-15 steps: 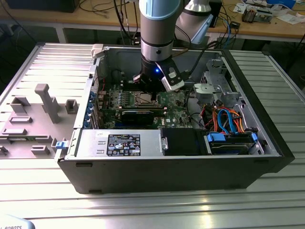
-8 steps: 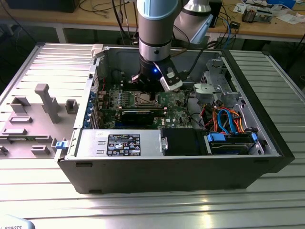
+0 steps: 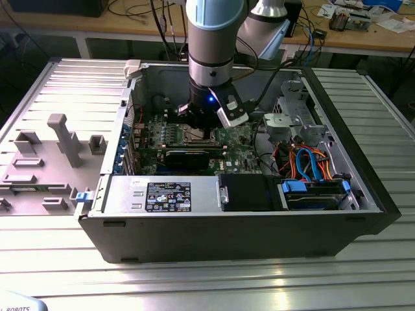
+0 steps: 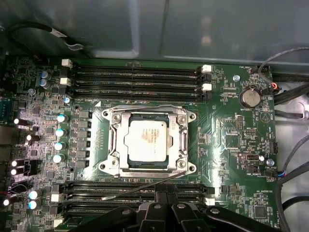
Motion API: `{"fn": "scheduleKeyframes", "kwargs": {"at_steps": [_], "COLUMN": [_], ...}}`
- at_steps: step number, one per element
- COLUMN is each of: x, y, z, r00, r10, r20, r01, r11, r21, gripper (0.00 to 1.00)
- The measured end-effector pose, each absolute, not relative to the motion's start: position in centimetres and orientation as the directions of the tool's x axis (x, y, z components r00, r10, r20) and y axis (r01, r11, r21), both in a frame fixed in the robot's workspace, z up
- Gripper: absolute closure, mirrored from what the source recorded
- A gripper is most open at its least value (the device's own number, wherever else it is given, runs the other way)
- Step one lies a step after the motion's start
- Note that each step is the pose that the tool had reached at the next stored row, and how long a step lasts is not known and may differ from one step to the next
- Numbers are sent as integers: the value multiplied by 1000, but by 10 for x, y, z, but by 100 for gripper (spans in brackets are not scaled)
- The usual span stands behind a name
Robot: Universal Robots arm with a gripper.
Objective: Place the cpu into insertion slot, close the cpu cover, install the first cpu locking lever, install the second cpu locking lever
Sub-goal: 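Install the second cpu locking lever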
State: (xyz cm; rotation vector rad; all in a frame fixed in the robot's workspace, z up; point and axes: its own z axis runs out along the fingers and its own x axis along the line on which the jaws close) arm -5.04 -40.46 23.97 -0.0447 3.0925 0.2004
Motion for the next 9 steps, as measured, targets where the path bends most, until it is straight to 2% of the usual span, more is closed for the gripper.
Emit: {"fn": "scheduleKeyframes", "kwargs": {"at_steps": [9], "x": [-50], "y": [-405], "z": [244], "r00": [-999], "r10": [-26], "r20": [-44], "r01": [-31], "r11": [991], "r21": [128], "gripper": [89]}}
